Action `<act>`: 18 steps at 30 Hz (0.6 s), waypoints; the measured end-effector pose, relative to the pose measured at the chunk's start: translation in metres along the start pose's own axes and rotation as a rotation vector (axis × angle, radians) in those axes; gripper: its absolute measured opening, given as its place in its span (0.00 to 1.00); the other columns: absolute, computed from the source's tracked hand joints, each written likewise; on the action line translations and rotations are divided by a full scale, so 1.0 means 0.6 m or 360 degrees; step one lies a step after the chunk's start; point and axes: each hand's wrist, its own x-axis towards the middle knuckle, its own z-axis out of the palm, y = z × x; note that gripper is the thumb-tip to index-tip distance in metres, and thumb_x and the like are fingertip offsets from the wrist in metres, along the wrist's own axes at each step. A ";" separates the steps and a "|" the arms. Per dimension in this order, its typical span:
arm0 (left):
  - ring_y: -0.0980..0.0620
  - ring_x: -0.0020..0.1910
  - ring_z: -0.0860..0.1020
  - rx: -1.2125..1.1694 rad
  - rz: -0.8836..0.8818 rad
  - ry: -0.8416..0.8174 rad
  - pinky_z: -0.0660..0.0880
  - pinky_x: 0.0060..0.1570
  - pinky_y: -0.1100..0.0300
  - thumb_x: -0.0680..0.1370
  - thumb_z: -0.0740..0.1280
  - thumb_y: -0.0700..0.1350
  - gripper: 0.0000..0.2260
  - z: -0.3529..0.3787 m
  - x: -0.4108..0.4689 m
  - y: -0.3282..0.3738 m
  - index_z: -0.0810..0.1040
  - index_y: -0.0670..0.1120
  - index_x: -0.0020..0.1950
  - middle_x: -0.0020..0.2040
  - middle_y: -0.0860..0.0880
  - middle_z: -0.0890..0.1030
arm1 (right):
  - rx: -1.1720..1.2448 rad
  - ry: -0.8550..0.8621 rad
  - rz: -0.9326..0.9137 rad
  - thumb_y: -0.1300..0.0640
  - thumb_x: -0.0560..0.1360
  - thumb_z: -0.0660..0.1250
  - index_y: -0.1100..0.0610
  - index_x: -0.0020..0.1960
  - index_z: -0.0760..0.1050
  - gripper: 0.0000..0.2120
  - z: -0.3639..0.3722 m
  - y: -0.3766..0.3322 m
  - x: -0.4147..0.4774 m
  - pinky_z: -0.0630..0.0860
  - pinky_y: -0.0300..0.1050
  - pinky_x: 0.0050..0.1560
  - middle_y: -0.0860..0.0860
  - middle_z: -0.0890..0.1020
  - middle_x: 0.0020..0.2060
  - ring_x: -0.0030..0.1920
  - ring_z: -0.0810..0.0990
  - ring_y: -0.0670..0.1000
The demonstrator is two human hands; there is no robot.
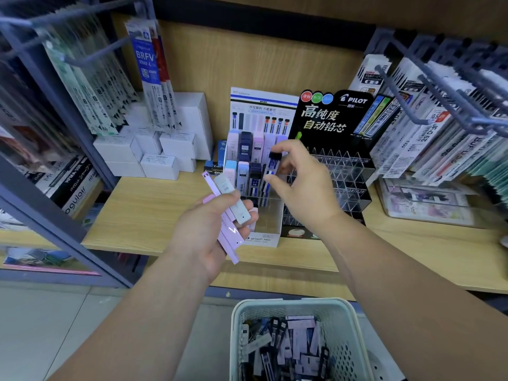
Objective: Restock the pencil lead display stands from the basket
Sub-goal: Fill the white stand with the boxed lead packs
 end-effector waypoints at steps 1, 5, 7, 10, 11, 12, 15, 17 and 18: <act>0.49 0.37 0.85 0.0001 0.0000 -0.0005 0.79 0.33 0.60 0.78 0.70 0.44 0.16 0.001 -0.001 0.000 0.76 0.43 0.66 0.40 0.47 0.86 | -0.0048 0.0002 -0.0023 0.55 0.74 0.75 0.46 0.60 0.74 0.18 0.003 0.002 0.002 0.74 0.45 0.48 0.47 0.78 0.43 0.46 0.77 0.49; 0.48 0.38 0.85 -0.0001 -0.0016 -0.0021 0.78 0.34 0.59 0.79 0.70 0.43 0.11 0.004 -0.004 0.003 0.77 0.44 0.60 0.41 0.46 0.85 | -0.0229 -0.0032 -0.0245 0.58 0.73 0.77 0.53 0.58 0.79 0.16 0.009 0.011 0.002 0.75 0.50 0.54 0.46 0.79 0.49 0.52 0.76 0.49; 0.48 0.37 0.84 0.0000 -0.0023 -0.0013 0.78 0.35 0.58 0.79 0.70 0.43 0.08 0.005 -0.006 0.004 0.77 0.45 0.56 0.40 0.46 0.85 | -0.0262 -0.0026 -0.0305 0.60 0.72 0.77 0.55 0.58 0.79 0.16 0.011 0.013 -0.002 0.76 0.51 0.54 0.49 0.79 0.51 0.53 0.77 0.52; 0.48 0.37 0.84 0.0000 -0.0026 -0.0012 0.78 0.35 0.58 0.78 0.70 0.43 0.06 0.007 -0.008 0.005 0.77 0.46 0.55 0.40 0.46 0.85 | -0.0290 0.0028 -0.0310 0.60 0.71 0.78 0.55 0.57 0.80 0.15 0.013 0.014 -0.001 0.77 0.51 0.53 0.51 0.79 0.51 0.54 0.77 0.54; 0.48 0.37 0.84 0.0003 -0.0025 -0.0013 0.78 0.35 0.58 0.78 0.70 0.43 0.06 0.007 -0.009 0.005 0.77 0.46 0.54 0.40 0.46 0.85 | -0.0287 0.0034 -0.0296 0.59 0.71 0.78 0.55 0.55 0.80 0.15 0.014 0.014 0.000 0.76 0.51 0.52 0.50 0.79 0.51 0.53 0.77 0.53; 0.48 0.37 0.85 0.0007 -0.0025 -0.0016 0.78 0.36 0.58 0.78 0.70 0.43 0.06 0.007 -0.010 0.005 0.78 0.46 0.54 0.40 0.46 0.85 | -0.0288 0.0028 -0.0281 0.59 0.71 0.78 0.55 0.54 0.79 0.14 0.014 0.015 0.000 0.76 0.50 0.52 0.50 0.79 0.50 0.52 0.77 0.53; 0.48 0.37 0.84 0.0021 -0.0023 -0.0025 0.77 0.38 0.57 0.79 0.69 0.43 0.06 0.007 -0.013 0.005 0.78 0.46 0.54 0.41 0.45 0.85 | -0.0382 -0.0020 -0.0298 0.59 0.69 0.80 0.56 0.51 0.79 0.13 0.017 0.022 -0.002 0.76 0.51 0.49 0.50 0.78 0.47 0.50 0.77 0.53; 0.48 0.37 0.84 0.0030 -0.0019 -0.0027 0.76 0.39 0.56 0.79 0.69 0.43 0.05 0.006 -0.013 0.005 0.78 0.46 0.54 0.41 0.45 0.85 | -0.0379 -0.0013 -0.0318 0.59 0.71 0.79 0.57 0.50 0.81 0.11 0.017 0.025 -0.003 0.77 0.50 0.48 0.51 0.78 0.47 0.50 0.77 0.54; 0.48 0.37 0.84 0.0041 -0.0015 -0.0030 0.76 0.39 0.56 0.79 0.70 0.43 0.04 0.005 -0.013 0.005 0.78 0.46 0.53 0.41 0.45 0.85 | -0.0338 0.0010 -0.0316 0.58 0.72 0.78 0.56 0.50 0.82 0.09 0.015 0.022 -0.003 0.76 0.49 0.48 0.50 0.78 0.47 0.50 0.77 0.53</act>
